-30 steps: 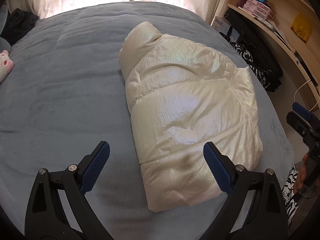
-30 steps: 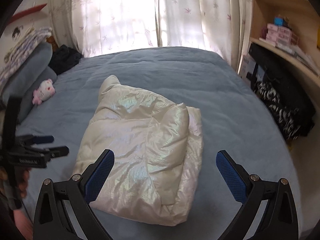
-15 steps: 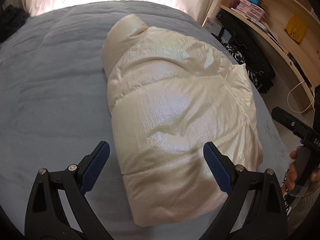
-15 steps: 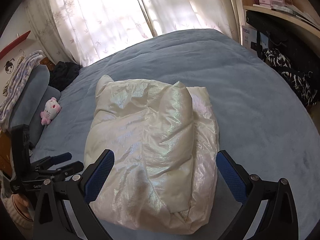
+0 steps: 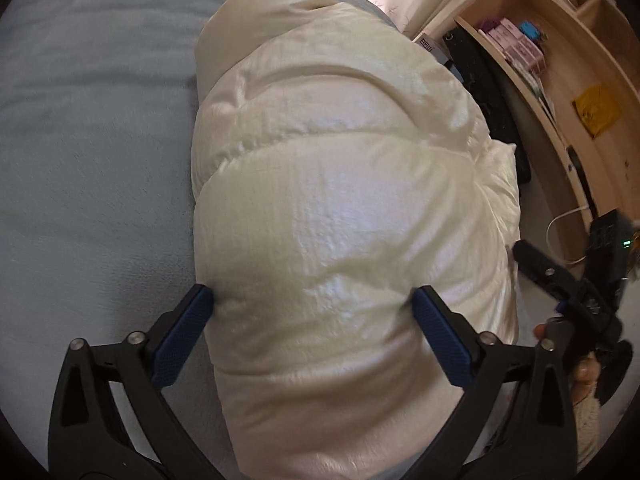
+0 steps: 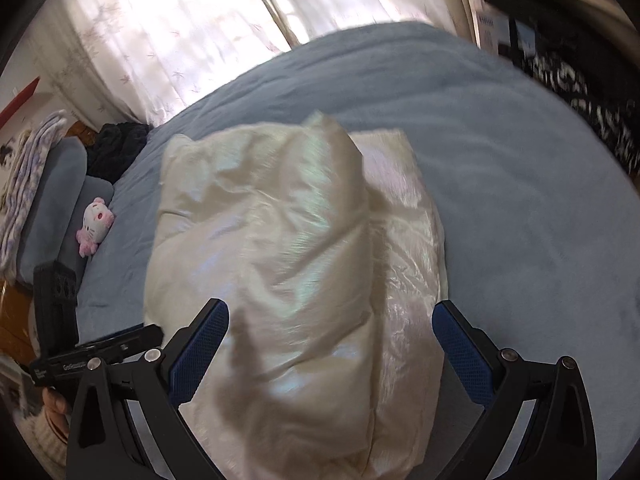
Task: Fold large clothes
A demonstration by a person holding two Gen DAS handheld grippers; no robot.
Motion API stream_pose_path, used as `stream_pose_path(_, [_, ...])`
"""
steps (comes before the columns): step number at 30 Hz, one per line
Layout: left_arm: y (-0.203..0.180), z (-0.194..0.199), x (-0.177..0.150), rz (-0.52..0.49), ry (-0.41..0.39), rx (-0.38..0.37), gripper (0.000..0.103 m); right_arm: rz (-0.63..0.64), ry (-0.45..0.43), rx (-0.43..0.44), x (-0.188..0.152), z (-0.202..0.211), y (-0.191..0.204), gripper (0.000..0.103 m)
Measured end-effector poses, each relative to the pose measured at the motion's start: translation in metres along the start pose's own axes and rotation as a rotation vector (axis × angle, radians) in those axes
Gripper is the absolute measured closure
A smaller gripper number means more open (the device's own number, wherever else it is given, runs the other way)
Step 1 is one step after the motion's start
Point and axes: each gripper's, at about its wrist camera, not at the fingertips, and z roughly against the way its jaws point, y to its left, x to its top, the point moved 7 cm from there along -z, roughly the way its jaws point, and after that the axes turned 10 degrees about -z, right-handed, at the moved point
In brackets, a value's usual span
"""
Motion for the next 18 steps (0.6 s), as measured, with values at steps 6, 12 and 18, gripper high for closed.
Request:
stream_pose_path(6, [0.010,-0.020,-0.001,0.031,0.016,-0.065,0.000,-0.105,0.091,0.069,0.005,-0.035,-0.030,0.000])
stream_pose_path(12, [0.012,-0.034,-0.001,0.022,0.024,-0.079,0.000,-0.186,0.183,0.130,0.003,-0.059,-0.045,0.000])
stream_pose_path(18, [0.022,-0.044,-0.002,0.048,0.065,-0.135,0.000,-0.275,0.249,0.232,0.003,-0.083,-0.054,0.000])
